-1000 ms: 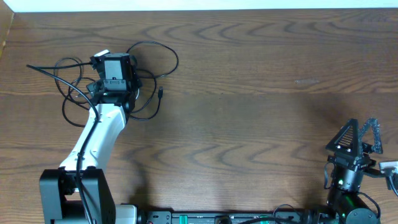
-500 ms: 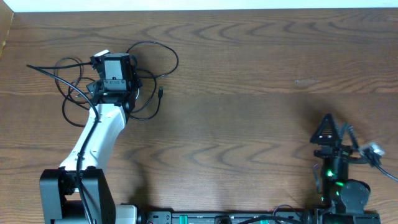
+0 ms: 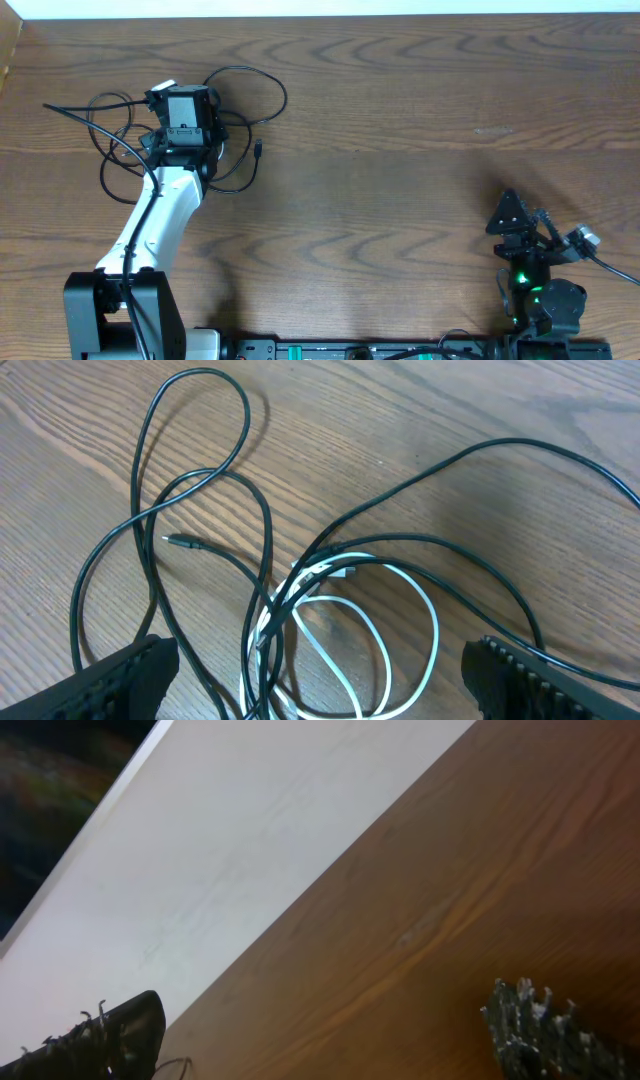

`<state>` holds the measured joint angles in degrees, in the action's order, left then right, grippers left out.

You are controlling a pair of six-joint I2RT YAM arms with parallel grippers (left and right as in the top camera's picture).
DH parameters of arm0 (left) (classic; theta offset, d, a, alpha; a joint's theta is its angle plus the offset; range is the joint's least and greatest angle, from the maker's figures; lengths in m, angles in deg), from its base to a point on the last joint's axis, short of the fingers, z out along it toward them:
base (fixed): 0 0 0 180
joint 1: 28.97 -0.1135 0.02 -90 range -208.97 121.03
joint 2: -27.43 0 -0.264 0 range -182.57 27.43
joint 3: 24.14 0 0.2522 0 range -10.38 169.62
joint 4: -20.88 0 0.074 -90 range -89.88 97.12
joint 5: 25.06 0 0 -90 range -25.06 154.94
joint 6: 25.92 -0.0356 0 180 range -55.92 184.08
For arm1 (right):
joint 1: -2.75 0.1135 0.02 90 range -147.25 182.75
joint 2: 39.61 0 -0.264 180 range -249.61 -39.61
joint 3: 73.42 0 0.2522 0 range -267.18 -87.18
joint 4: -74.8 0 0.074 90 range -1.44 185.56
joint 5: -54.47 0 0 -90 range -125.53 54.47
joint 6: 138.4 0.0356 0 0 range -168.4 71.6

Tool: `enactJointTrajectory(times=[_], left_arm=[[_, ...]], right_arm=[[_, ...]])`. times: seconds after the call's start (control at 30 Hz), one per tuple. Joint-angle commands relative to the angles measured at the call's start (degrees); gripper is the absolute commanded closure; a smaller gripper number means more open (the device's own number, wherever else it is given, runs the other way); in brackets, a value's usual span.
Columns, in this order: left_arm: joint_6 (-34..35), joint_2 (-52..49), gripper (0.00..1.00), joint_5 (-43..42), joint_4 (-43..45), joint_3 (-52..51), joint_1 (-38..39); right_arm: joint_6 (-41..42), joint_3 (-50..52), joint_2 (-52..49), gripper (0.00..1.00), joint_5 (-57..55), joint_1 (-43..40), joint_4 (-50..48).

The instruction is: Untangle cables

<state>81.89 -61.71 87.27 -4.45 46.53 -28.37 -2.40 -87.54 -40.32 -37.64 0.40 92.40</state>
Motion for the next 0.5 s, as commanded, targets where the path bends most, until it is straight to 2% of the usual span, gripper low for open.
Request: enactJointTrajectory(times=[0.0,0.47], left_arm=[[0.09,0.42,0.05,-0.07,0.04,-0.55,-0.04],[0.09,0.42,0.05,-0.07,0.04,-0.55,-0.04]], right_arm=[[-1.07,0.04,0.46,0.01,0.31,0.66,0.26],[-2.86,0.04,0.50,0.01,0.26,3.23,0.28]])
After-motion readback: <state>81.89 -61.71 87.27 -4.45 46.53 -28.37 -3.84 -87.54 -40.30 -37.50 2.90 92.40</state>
